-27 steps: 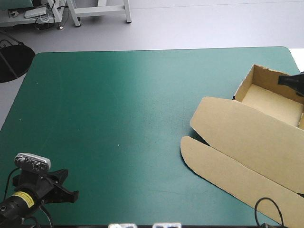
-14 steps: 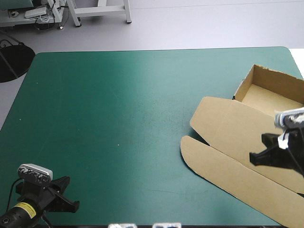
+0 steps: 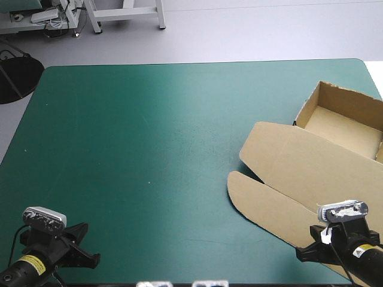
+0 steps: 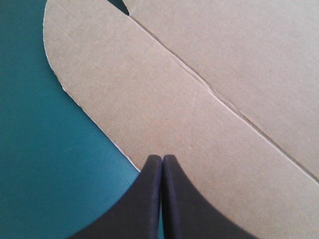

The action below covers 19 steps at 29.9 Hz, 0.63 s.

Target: Fold the box

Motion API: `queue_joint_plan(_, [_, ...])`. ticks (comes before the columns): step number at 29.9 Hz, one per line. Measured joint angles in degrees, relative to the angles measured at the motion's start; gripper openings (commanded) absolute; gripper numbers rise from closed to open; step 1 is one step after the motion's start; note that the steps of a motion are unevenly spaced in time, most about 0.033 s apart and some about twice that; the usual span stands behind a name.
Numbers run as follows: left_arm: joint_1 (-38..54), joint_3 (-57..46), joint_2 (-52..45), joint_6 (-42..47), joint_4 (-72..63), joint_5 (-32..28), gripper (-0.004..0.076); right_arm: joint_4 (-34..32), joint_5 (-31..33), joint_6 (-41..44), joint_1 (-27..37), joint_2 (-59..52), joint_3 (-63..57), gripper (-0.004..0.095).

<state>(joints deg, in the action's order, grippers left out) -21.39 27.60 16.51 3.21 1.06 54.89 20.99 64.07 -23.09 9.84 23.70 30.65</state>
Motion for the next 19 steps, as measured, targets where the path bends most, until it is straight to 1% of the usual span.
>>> queue_joint_plan(7, [0.00, 0.00, 0.00, 0.00, 0.00, 0.02, -0.0009, 0.06, -0.97, 0.04, 0.00, -3.83, -2.35, -0.0017])
queue_joint_plan(19, [0.00, 0.00, 0.00, 0.00, -0.15, 0.27, -0.0009, 0.06, -1.03, 1.30, 0.00, -3.95, -2.40, -0.0017])
